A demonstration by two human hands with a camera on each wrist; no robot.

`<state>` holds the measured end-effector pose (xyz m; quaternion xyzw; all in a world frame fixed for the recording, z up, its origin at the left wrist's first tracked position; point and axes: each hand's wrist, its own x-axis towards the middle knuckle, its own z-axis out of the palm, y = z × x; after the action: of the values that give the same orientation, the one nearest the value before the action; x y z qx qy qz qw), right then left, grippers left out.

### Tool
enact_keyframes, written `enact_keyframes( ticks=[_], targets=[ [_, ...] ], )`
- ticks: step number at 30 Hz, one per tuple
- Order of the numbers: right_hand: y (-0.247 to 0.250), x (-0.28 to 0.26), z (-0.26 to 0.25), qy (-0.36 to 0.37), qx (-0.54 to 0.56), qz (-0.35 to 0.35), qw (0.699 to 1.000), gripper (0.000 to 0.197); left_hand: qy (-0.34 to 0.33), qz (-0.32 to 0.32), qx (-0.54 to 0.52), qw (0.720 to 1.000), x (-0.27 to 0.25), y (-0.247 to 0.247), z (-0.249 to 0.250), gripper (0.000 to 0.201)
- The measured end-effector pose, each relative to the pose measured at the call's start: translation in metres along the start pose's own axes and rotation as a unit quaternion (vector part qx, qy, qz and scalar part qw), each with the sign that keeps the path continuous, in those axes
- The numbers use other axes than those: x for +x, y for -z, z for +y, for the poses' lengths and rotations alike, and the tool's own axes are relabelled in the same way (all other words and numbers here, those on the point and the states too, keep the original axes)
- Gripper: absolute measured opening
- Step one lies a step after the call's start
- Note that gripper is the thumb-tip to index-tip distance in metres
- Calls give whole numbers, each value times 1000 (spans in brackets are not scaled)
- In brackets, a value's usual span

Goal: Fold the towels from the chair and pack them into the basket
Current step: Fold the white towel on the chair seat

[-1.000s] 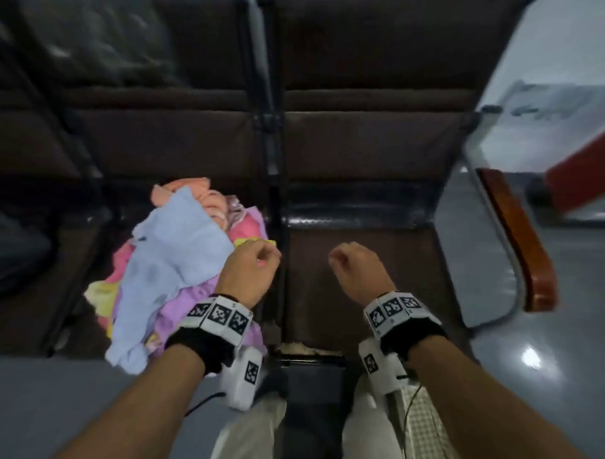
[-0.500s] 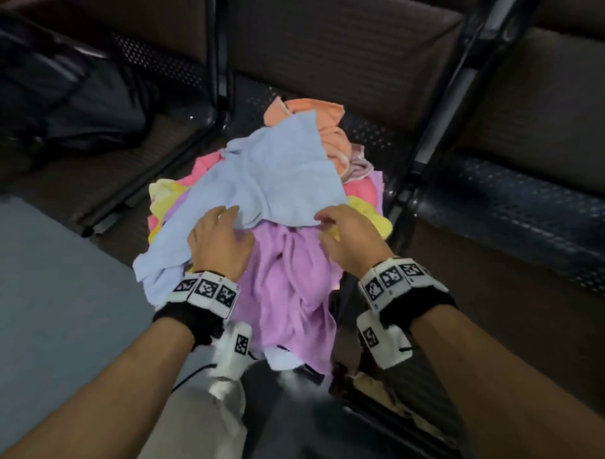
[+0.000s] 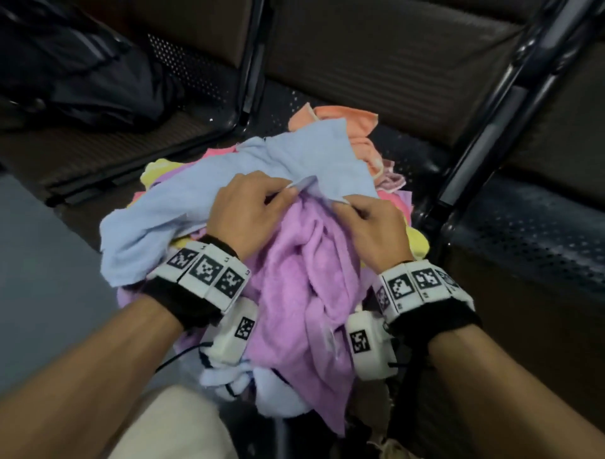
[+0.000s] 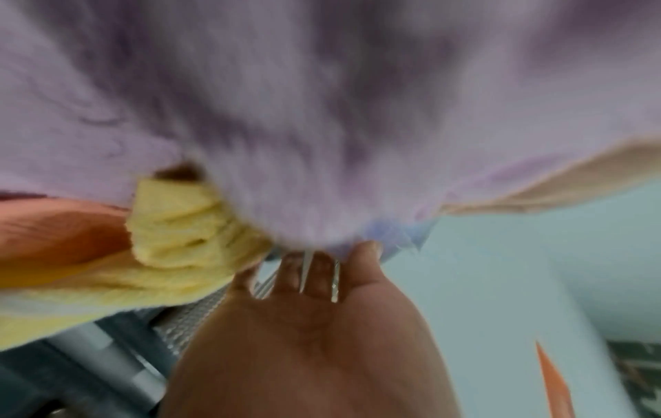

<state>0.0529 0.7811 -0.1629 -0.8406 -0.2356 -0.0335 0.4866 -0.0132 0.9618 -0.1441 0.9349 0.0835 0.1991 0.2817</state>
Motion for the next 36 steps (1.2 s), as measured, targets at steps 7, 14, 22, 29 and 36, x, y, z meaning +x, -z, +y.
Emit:
enact_keyframes(
  ticks=[7, 14, 22, 29, 36],
  targets=[
    [69, -19, -10, -55, 66, 113, 990, 23, -43, -69, -20, 996, 6, 18, 62, 27],
    [141, -52, -23, -116, 210, 243, 940, 26, -144, -119, -72, 980, -20, -4, 153, 32],
    [251, -142, -32, -106, 276, 412, 862, 29, -232, -205, -87, 947, -63, -45, 226, 27],
    [260, -215, 4, -109, 167, 456, 867, 32, -265, -283, -82, 918, -110, -69, 233, 10],
    [229, -230, 5, -156, 108, 231, 954, 20, -243, -263, -146, 922, -118, -50, 253, 16]
  ],
)
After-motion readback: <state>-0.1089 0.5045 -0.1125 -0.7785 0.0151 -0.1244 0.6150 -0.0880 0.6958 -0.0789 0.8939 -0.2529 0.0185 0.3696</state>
